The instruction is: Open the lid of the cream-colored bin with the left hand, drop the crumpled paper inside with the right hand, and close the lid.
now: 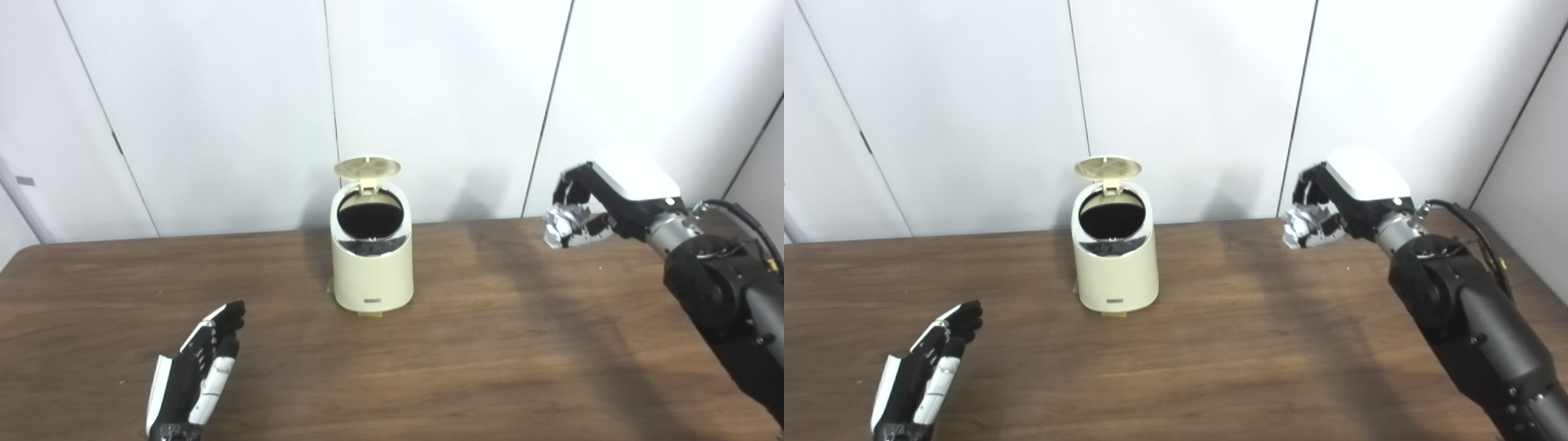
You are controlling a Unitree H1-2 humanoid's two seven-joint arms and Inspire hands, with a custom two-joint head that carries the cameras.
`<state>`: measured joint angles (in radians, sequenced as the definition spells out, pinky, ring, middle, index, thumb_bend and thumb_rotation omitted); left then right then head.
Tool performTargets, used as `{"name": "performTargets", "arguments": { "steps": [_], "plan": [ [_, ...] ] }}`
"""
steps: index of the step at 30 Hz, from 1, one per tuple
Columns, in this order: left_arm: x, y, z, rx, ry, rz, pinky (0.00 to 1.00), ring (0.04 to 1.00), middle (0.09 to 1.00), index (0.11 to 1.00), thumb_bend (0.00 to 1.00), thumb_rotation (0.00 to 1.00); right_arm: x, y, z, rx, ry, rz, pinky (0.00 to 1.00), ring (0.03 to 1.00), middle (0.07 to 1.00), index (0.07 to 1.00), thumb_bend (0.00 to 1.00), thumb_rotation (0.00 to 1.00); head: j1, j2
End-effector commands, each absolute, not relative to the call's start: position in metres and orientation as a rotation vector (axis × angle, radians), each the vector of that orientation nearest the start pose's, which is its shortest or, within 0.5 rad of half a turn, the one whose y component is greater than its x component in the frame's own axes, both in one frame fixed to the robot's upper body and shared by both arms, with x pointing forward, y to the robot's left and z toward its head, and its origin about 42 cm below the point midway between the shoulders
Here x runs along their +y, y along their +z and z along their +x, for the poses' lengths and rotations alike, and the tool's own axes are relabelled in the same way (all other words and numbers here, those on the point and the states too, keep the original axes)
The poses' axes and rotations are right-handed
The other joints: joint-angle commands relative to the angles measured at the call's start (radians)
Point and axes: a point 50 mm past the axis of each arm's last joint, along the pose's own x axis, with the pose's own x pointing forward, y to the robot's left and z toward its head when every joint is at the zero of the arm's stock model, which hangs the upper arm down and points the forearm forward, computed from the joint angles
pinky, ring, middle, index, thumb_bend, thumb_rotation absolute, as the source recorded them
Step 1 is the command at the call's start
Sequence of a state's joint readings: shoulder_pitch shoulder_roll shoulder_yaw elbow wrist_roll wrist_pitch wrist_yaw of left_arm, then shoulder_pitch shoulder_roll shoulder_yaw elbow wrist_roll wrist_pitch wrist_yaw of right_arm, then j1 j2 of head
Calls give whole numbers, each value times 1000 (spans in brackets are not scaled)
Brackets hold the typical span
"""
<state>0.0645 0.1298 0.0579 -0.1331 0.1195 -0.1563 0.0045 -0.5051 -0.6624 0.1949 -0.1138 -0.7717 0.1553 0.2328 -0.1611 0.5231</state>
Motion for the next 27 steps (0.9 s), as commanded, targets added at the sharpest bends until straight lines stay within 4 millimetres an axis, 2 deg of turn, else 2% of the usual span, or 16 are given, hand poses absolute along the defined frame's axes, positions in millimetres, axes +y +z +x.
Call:
{"name": "performTargets", "arguments": {
  "steps": [1, 11, 14, 18, 24, 27],
  "plan": [
    [264, 138, 268, -299, 48, 252, 852, 831, 839, 859, 690, 856, -311, 350, 400, -474, -8, -1469, 481, 465, 476, 497, 530, 0, 1, -1],
    [261, 139, 270, -301, 47, 263, 821, 812, 835, 860, 680, 867, -284, 368, 398, -571, 29, -1449, 591, 505, 479, 488, 531, 0, 7, -9],
    [260, 139, 271, -300, 48, 261, 834, 818, 836, 861, 685, 861, -275, 372, 398, -589, 35, -1437, 558, 481, 470, 497, 530, 0, 9, -11],
    [259, 138, 271, -299, 49, 256, 832, 819, 833, 857, 700, 851, -252, 380, 398, -621, 60, -1437, 569, 477, 465, 501, 530, 0, 12, -13],
    [257, 136, 271, -301, 45, 256, 842, 824, 836, 859, 669, 854, -221, 391, 400, -718, 115, -1423, 452, 431, 479, 475, 529, 0, 19, -15],
    [256, 135, 271, -303, 45, 254, 841, 821, 832, 857, 676, 848, -209, 394, 399, -749, 140, -1405, 440, 400, 465, 488, 529, 0, 23, -16]
  ]
}}
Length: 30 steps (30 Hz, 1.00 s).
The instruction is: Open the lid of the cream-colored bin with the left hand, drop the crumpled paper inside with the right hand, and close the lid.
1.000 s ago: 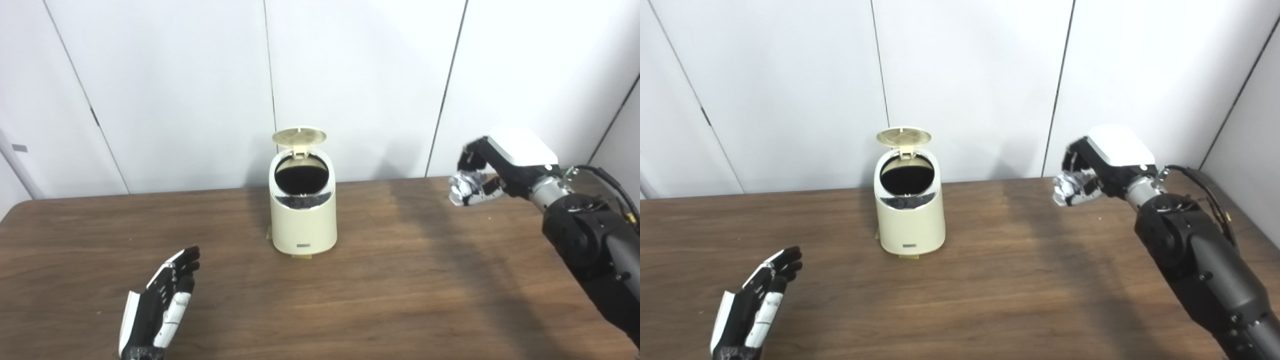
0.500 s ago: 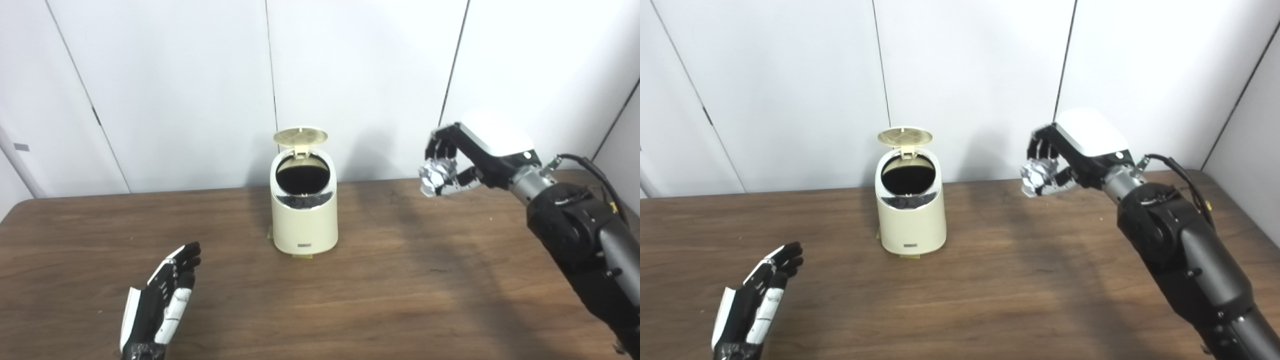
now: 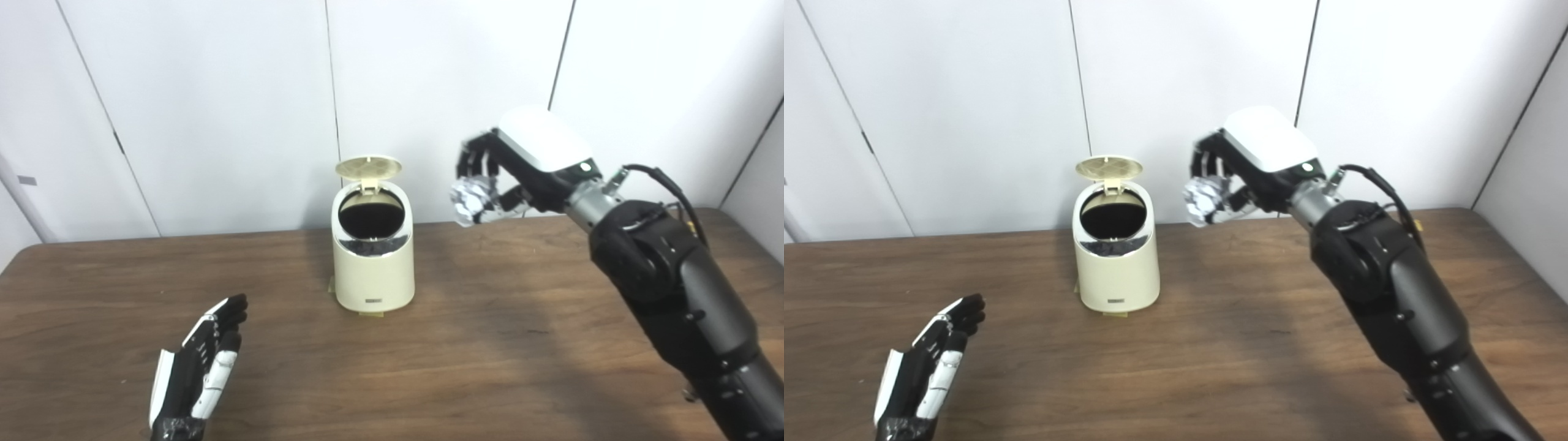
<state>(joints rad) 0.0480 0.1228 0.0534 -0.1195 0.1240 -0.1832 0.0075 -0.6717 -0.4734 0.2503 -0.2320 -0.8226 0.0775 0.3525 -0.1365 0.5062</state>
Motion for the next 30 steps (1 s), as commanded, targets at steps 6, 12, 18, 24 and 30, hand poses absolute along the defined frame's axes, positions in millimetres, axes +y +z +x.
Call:
{"name": "performTargets", "arguments": {
  "steps": [6, 12, 18, 24, 30],
  "plan": [
    [255, 135, 271, -296, 39, 251, 849, 832, 840, 860, 694, 851, -183, 397, 397, -764, 153, -1412, 429, 391, 451, 505, 527, 0, 5, -2],
    [253, 133, 270, -298, 45, 244, 842, 820, 835, 851, 695, 839, -166, 393, 403, -804, 163, -1402, 443, 409, 464, 496, 529, 0, 12, -3],
    [249, 133, 270, -299, 50, 233, 851, 820, 837, 850, 698, 831, -153, 390, 410, -802, 191, -1413, 457, 420, 464, 496, 529, 0, 23, -4],
    [245, 135, 269, -307, 47, 232, 848, 815, 838, 846, 717, 839, -141, 385, 419, -813, 210, -1434, 493, 444, 473, 487, 530, 0, 31, -5],
    [244, 136, 268, -304, 51, 239, 851, 821, 839, 848, 705, 849, -129, 381, 424, -814, 216, -1511, 543, 493, 493, 468, 529, 0, 38, -7]
  ]
}}
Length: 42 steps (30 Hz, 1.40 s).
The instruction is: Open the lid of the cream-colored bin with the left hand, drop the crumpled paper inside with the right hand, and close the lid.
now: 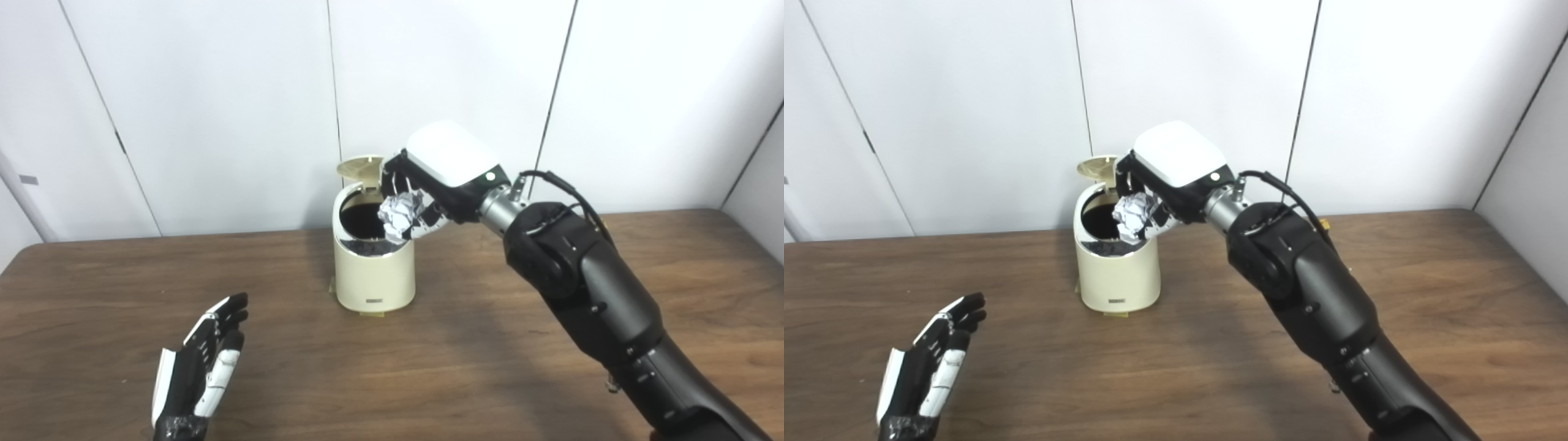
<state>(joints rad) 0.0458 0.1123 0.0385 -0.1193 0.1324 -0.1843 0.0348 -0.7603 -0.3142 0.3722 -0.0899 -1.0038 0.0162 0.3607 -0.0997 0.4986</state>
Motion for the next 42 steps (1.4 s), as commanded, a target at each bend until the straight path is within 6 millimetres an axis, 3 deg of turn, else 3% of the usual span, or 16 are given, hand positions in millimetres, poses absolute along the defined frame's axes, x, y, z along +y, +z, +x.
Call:
{"name": "performTargets", "arguments": {
  "steps": [1, 8, 15, 28, 42],
  "plan": [
    [243, 136, 268, -306, 51, 240, 851, 822, 839, 848, 703, 849, -127, 378, 426, -829, 212, -1521, 541, 493, 494, 468, 529, 0, 1, 1],
    [242, 136, 267, -306, 50, 237, 831, 821, 834, 846, 703, 844, -120, 364, 436, -904, 167, -1562, 516, 487, 493, 468, 530, 0, 5, 0],
    [240, 136, 266, -299, 55, 235, 833, 821, 836, 844, 715, 846, -114, 353, 443, -989, 105, -1552, 437, 414, 460, 487, 530, 0, 10, -2],
    [237, 133, 267, -307, 58, 218, 828, 812, 827, 845, 705, 821, -105, 338, 452, -1089, -24, -1567, 564, 422, 454, 492, 530, 0, 15, -5],
    [235, 134, 265, -311, 57, 223, 817, 805, 826, 843, 717, 838, -104, 320, 459, -1170, -62, -1598, 530, 406, 457, 491, 530, 0, 22, 1]
  ]
}}
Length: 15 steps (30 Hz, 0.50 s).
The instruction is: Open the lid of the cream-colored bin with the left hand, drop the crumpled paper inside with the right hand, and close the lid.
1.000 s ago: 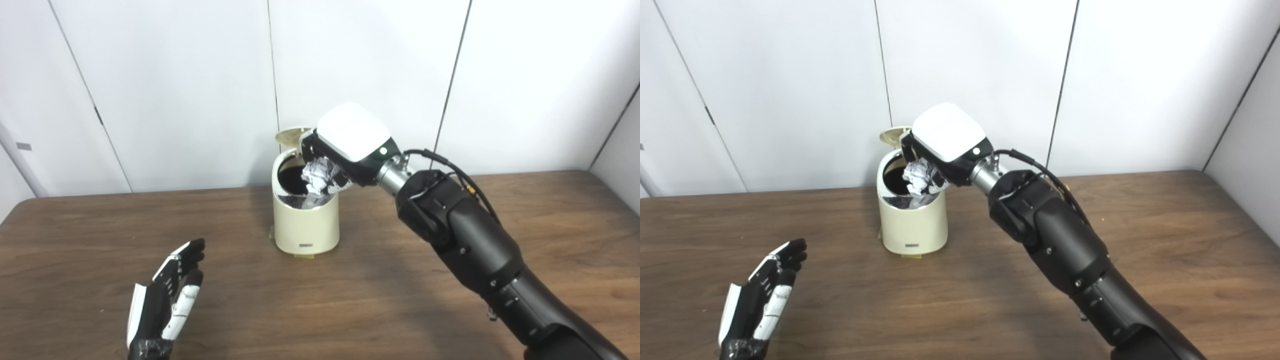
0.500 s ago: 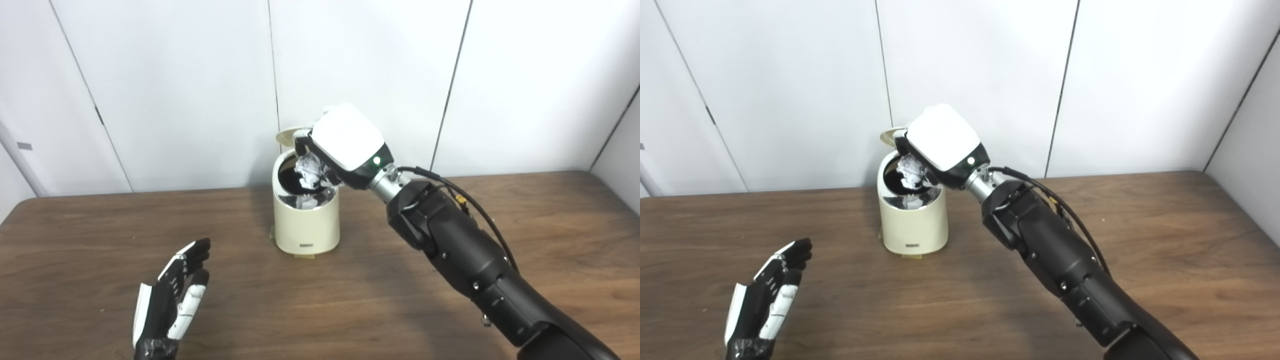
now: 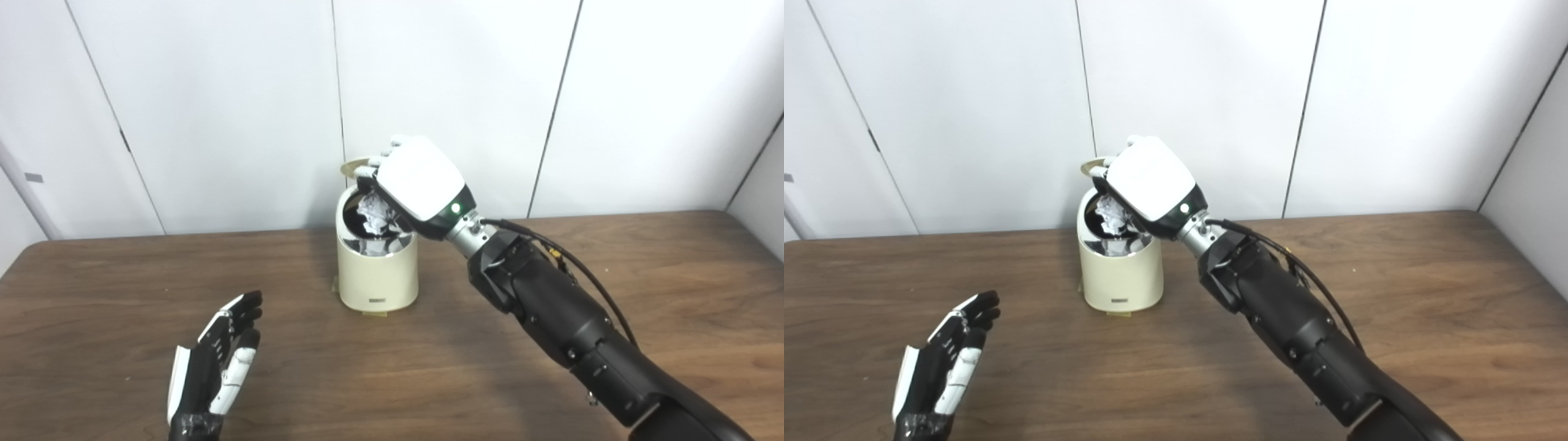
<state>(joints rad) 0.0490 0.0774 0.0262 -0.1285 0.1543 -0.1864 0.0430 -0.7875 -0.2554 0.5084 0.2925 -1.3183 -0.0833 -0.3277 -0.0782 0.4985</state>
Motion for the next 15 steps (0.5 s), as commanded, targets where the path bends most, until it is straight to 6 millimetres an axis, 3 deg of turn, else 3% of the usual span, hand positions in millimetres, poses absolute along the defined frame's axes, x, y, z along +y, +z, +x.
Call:
{"name": "performTargets", "arguments": {
  "steps": [1, 15],
  "plan": [
    [235, 135, 265, -310, 57, 220, 817, 806, 825, 843, 715, 836, -104, 319, 459, -1177, -60, -1599, 529, 408, 463, 488, 530, 0, 0, 2],
    [236, 136, 265, -312, 55, 213, 827, 808, 828, 844, 702, 820, -106, 312, 459, -1191, -23, -1636, 533, 427, 463, 491, 530, 0, -3, 2]
  ]
}}
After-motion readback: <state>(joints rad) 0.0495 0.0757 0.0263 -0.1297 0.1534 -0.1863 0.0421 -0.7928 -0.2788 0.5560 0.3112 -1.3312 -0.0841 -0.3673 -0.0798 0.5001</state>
